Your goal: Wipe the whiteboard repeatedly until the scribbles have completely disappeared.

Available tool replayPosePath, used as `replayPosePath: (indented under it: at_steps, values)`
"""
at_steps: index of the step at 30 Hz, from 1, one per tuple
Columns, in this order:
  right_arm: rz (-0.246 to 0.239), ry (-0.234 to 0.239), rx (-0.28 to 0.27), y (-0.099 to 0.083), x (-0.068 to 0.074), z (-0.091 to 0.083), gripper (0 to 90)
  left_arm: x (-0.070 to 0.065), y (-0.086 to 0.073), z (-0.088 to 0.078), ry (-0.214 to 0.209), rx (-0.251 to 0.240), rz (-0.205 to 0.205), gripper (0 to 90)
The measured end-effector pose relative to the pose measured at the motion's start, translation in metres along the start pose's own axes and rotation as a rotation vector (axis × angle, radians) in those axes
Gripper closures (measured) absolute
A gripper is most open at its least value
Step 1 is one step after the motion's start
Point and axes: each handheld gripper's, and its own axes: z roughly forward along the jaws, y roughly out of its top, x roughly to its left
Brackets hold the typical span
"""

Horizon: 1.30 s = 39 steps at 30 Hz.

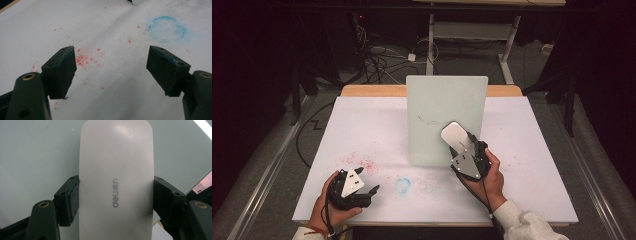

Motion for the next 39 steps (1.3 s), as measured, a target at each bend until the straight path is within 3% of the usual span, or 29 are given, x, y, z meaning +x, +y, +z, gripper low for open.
replayPosePath:
  at_steps: [5,14,17,20,28,39]
  values:
    - [-0.019,0.006,0.01,-0.008,0.002,-0.003,30.9,0.0,0.0,0.0,0.0,-0.002,0.001,23.0]
    - [-0.024,0.008,0.007,-0.006,0.007,-0.002,30.8,-0.002,0.001,0.0,-0.004,0.006,-0.002,23.0]
    - [-0.05,0.026,0.009,-0.004,0.004,-0.002,30.9,-0.001,0.001,0.0,0.002,-0.001,0.01,23.0]
    - [-0.012,0.009,-0.004,0.0,0.0,0.0,30.9,-0.001,0.001,0.0,0.003,-0.001,0.009,23.0]
    - [0.005,-0.013,-0.021,0.013,0.0,0.005,30.9,-0.002,0.001,0.001,0.001,0.003,0.012,23.0]
    - [-0.006,-0.011,-0.052,0.043,0.023,0.016,30.9,-0.001,0.001,0.001,-0.001,0.005,0.009,23.0]
